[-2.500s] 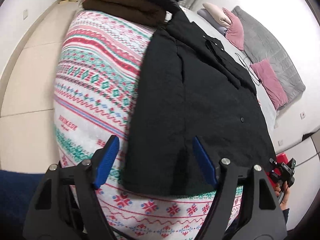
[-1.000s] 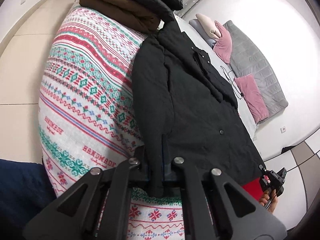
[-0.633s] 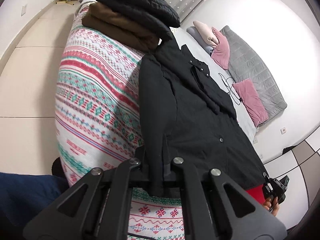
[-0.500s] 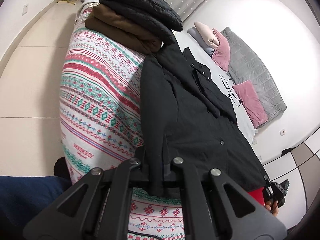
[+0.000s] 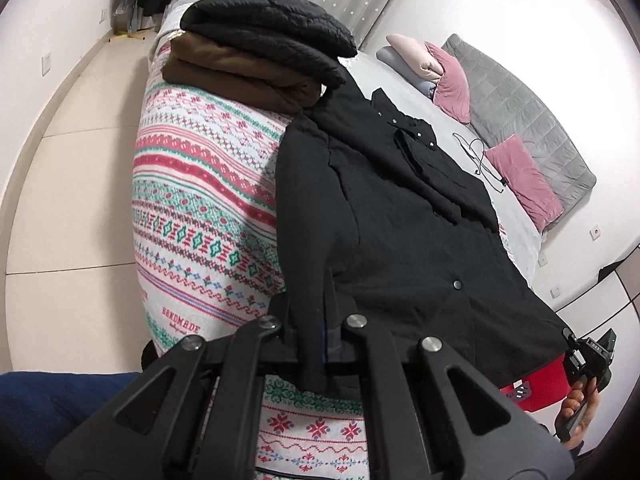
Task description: Fold large clothes
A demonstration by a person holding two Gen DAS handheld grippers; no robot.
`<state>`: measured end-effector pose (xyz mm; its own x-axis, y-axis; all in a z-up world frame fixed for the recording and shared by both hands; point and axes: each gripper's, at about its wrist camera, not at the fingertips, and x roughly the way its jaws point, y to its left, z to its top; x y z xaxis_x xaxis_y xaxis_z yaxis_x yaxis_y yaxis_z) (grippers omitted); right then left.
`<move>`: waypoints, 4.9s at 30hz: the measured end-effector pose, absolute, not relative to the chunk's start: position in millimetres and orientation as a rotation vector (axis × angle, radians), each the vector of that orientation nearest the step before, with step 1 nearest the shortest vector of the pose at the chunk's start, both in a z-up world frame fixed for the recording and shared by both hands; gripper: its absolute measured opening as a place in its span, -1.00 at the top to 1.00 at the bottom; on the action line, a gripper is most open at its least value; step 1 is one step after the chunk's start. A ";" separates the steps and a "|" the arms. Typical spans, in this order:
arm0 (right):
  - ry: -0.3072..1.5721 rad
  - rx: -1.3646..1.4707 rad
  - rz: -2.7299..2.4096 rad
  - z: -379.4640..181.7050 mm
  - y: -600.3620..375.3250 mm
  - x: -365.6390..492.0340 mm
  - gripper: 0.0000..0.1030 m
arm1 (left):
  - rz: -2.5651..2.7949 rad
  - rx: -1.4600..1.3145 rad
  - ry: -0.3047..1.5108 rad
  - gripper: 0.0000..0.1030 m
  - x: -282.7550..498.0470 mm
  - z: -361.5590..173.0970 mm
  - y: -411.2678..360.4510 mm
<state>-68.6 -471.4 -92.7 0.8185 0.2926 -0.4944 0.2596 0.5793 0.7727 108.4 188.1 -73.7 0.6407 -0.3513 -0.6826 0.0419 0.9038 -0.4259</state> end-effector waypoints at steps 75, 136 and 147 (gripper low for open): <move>0.702 1.029 -0.235 -148.5 -564.5 575.1 0.62 | 0.371 -0.041 0.961 0.63 722.8 -93.3 -12.4; 0.873 -0.287 -0.329 -166.5 -311.9 678.1 0.93 | 0.141 0.196 0.700 -0.41 628.8 -127.5 -25.0; 0.759 0.060 -0.191 -91.8 -372.8 562.6 -0.32 | 0.095 0.188 0.710 -0.41 616.1 -98.2 -23.8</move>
